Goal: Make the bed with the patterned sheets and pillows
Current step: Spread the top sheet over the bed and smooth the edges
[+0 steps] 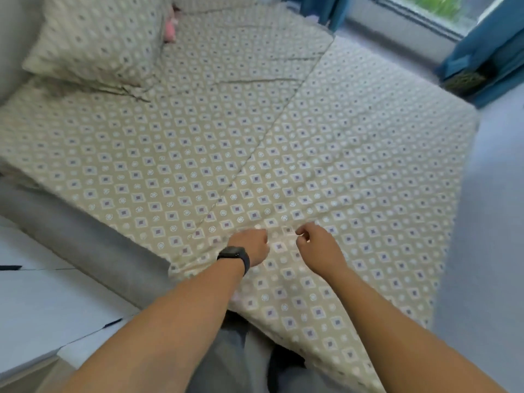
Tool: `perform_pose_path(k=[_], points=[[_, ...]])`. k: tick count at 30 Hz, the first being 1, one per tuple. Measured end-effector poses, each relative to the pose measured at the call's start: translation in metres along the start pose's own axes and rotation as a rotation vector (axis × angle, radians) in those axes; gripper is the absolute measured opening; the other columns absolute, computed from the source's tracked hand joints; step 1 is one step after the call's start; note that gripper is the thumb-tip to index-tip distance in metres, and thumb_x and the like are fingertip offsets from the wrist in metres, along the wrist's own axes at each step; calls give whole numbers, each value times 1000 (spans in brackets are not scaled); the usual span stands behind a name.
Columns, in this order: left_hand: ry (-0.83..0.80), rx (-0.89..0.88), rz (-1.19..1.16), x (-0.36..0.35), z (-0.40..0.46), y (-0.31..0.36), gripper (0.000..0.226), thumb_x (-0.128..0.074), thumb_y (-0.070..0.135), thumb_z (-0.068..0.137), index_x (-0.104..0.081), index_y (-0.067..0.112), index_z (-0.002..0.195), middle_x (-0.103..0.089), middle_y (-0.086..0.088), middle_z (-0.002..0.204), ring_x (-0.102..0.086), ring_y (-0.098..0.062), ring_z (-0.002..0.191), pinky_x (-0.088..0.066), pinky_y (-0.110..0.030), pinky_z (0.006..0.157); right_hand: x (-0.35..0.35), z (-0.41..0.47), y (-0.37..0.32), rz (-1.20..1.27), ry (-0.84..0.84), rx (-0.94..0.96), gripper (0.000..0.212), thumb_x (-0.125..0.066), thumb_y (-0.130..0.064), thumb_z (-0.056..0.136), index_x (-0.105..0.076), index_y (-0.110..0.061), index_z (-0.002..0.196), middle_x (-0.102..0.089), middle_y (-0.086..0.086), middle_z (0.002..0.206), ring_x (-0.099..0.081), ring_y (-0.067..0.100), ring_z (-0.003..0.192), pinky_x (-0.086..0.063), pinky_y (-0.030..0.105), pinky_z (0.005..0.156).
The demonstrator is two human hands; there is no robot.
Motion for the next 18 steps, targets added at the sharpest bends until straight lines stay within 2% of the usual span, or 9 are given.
perform_pose_path(k=[5, 10, 14, 18], points=[[43, -171, 28, 3, -64, 142, 20, -43, 25, 95, -61, 23, 102, -65, 0, 101, -61, -24, 88, -50, -37, 74, 87, -76, 67, -21, 87, 46, 28, -46, -28, 99, -61, -24, 121, -62, -7, 112, -63, 13, 85, -56, 43, 84], [89, -371, 88, -3, -130, 264, 19, -45, 30, 98, -63, 27, 106, -66, 4, 102, -62, -20, 87, -54, -38, 76, 172, -153, 136, -57, 232, 47, 26, -44, -30, 100, -62, -26, 119, -64, -7, 110, -61, 13, 86, -53, 36, 75], [164, -529, 166, 4, -169, 338, 21, -48, 33, 97, -65, 31, 110, -66, 9, 100, -63, -17, 88, -55, -38, 78, 227, -209, 172, -2, 374, 24, 25, -45, -32, 100, -62, -28, 118, -64, -10, 110, -61, 7, 82, -54, 35, 75], [167, -730, 222, 11, -218, 407, 22, -50, 32, 97, -66, 31, 113, -69, 8, 106, -63, -15, 92, -54, -36, 81, 268, -268, 204, 62, 534, -7, 23, -46, -35, 101, -62, -31, 117, -62, -13, 111, -57, 8, 89, -43, 29, 68]])
Point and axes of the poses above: each hand's wrist, its own z-axis towards the middle knuckle, its own x-axis out of the back of the hand, y = z × x, the point moved 1 cm from there along z, towards the middle knuckle
